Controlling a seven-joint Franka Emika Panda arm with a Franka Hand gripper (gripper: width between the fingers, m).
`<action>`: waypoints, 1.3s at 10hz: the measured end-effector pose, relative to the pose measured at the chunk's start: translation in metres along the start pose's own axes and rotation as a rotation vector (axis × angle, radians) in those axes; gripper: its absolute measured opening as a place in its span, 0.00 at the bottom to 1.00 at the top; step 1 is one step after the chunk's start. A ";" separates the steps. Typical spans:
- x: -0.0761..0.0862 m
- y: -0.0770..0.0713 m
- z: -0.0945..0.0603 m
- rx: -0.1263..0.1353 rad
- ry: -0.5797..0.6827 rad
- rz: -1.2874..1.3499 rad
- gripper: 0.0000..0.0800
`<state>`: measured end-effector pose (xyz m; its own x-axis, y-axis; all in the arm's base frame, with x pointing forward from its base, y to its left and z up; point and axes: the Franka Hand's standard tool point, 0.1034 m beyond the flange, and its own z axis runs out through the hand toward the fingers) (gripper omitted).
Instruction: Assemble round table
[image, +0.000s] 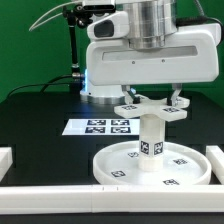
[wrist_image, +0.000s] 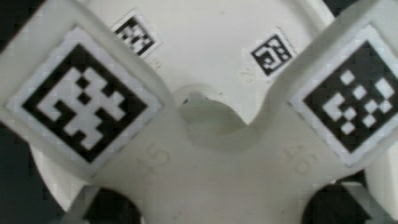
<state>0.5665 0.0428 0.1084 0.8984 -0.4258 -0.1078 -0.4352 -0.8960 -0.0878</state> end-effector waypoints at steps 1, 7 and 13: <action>0.000 -0.001 0.000 0.007 0.004 0.097 0.56; 0.001 -0.004 0.000 0.067 0.002 0.649 0.56; 0.002 -0.005 0.001 0.140 0.039 1.175 0.56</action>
Offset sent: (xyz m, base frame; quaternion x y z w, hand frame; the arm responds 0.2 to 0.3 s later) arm -0.0089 0.0050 -0.0075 0.0466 -0.0095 0.2985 0.9532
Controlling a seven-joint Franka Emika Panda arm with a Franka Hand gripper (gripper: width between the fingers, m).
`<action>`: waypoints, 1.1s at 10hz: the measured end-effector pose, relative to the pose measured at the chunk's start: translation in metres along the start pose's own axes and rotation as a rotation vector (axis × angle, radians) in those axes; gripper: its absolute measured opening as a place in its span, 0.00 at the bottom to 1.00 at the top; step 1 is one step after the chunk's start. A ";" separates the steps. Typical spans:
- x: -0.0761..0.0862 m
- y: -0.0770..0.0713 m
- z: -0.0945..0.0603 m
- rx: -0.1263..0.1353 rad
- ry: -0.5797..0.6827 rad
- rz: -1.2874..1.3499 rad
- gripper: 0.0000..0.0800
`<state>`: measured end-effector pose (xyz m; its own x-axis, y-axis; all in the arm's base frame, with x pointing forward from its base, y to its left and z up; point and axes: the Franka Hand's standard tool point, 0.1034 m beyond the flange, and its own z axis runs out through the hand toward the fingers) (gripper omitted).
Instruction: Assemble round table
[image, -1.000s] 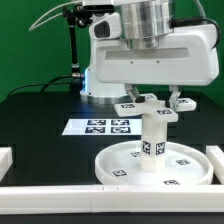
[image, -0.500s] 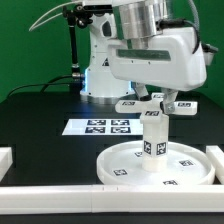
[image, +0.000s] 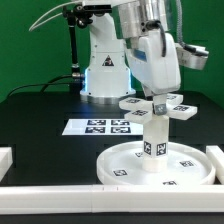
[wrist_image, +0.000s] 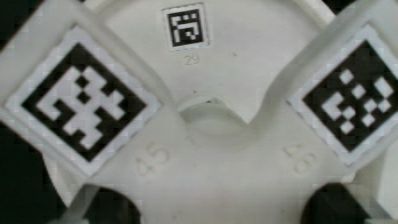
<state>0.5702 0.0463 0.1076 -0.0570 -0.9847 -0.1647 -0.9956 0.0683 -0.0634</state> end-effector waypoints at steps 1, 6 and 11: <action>-0.001 0.000 0.000 0.020 0.007 0.093 0.56; 0.001 -0.005 0.000 0.089 -0.024 0.537 0.56; -0.002 -0.010 -0.010 0.089 -0.042 0.431 0.80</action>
Offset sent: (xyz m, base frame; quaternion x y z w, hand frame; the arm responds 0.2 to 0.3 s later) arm -0.0056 0.0051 -0.0007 0.0175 -0.0067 0.2971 0.9547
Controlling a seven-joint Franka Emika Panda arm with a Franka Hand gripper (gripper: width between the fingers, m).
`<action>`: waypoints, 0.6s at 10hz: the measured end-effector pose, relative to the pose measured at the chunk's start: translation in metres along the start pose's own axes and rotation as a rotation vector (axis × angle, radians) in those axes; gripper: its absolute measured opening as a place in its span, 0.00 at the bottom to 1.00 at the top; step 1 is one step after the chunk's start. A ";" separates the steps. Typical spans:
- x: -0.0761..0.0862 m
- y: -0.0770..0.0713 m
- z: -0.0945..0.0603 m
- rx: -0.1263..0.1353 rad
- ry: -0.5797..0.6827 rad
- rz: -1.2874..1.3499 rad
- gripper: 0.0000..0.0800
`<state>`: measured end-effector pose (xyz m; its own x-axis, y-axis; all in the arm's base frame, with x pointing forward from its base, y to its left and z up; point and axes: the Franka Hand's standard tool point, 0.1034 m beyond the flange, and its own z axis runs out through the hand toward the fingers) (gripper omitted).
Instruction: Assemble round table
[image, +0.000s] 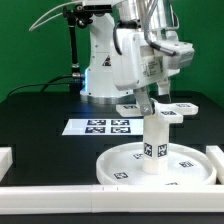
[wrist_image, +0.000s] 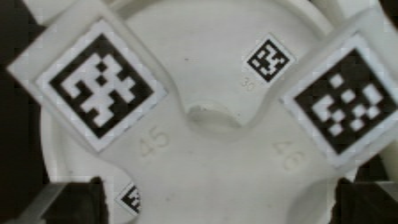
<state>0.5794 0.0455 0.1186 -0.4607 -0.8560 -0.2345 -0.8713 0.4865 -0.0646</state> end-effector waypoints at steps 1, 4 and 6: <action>-0.006 -0.002 -0.009 0.011 -0.022 -0.004 0.81; -0.007 -0.002 -0.012 0.015 -0.028 -0.097 0.81; -0.007 -0.001 -0.010 -0.002 -0.019 -0.322 0.81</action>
Offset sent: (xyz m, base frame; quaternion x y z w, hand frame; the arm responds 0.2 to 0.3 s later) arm 0.0000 0.0000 0.0000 0.0000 0.0000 -0.0650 0.9979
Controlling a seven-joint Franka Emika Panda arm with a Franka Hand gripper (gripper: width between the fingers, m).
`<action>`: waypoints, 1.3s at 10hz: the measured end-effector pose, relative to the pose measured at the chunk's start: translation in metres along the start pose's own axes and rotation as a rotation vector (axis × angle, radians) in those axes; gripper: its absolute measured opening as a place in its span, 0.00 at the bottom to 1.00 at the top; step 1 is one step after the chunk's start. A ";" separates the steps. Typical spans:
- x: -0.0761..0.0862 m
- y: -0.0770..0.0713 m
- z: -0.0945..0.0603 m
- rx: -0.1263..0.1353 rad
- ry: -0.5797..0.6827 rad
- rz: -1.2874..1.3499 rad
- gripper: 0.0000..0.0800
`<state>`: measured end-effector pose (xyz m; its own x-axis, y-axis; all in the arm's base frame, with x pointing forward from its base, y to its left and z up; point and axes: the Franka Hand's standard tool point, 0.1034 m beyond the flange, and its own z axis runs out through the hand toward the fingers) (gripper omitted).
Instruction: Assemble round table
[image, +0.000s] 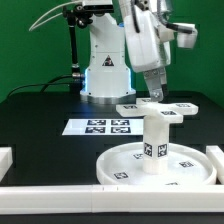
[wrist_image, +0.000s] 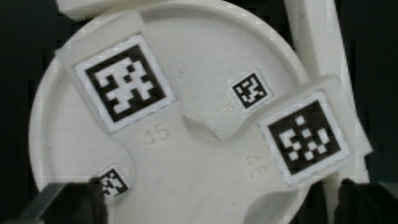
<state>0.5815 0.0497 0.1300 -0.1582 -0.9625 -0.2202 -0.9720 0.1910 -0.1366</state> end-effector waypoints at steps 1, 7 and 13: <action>-0.005 -0.002 0.001 -0.059 0.012 -0.197 0.81; -0.015 -0.006 0.003 -0.119 -0.026 -0.741 0.81; -0.029 -0.010 -0.002 -0.211 0.053 -1.473 0.81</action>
Offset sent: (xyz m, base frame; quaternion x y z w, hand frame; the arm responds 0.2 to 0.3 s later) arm 0.0093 0.0186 -0.0011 -0.0649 -0.0350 -0.2854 0.9556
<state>0.5951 0.0756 0.1394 0.9631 -0.2681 0.0231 -0.2663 -0.9620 -0.0600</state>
